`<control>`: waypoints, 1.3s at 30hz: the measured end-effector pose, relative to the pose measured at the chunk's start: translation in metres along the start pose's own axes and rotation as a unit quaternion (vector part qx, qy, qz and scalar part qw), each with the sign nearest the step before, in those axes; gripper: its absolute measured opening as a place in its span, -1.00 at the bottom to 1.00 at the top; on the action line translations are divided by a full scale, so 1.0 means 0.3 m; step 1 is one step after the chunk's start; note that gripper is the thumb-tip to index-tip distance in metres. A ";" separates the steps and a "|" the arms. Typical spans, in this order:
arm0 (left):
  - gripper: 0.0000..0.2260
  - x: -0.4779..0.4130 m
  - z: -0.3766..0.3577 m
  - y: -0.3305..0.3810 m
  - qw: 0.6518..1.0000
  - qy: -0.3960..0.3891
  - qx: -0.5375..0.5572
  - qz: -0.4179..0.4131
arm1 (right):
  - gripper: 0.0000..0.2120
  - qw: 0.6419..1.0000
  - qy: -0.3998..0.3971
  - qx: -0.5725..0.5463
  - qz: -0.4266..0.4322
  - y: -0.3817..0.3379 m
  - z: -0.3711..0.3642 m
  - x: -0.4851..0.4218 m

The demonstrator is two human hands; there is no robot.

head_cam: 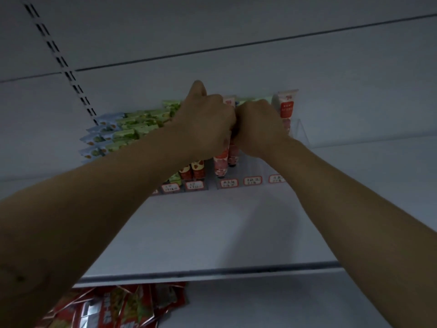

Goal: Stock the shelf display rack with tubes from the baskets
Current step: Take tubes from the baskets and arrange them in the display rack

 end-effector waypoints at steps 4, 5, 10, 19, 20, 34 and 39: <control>-0.85 0.007 0.003 0.005 1.000 0.004 -0.005 0.001 | -0.70 1.000 0.007 -0.002 -0.001 -0.005 -0.006 0.005; -0.86 0.009 0.003 0.008 1.000 -0.002 -0.008 0.003 | -0.74 1.000 0.014 -0.005 0.001 -0.007 -0.004 0.007; -0.89 0.012 -0.008 0.017 1.000 -0.001 -0.018 0.005 | -0.61 0.999 0.045 -0.004 -0.013 -0.022 -0.012 0.031; -0.86 0.085 0.022 -0.008 0.997 0.073 -0.001 0.018 | -0.86 0.999 0.021 0.011 -0.037 0.015 -0.060 0.020; -0.87 0.080 0.022 -0.009 0.997 0.074 -0.004 0.018 | -0.87 0.999 0.012 0.008 -0.033 0.011 -0.058 0.015; -0.84 0.031 0.011 0.013 0.994 0.079 -0.024 0.068 | -0.84 0.999 0.021 -0.035 0.005 0.000 -0.023 0.039; -0.94 0.086 0.050 0.007 0.989 0.127 0.006 0.078 | -0.83 0.999 0.018 -0.044 -0.003 0.011 -0.034 0.034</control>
Point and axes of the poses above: each hand's wrist, its own x-axis away from the middle knuckle, its own z-axis out of the back of the hand, y = z × x, the point moved 10 cm from there along -x, towards the middle knuckle, and after that the axes turned 7 degrees about -y, right-handed, at the moved point
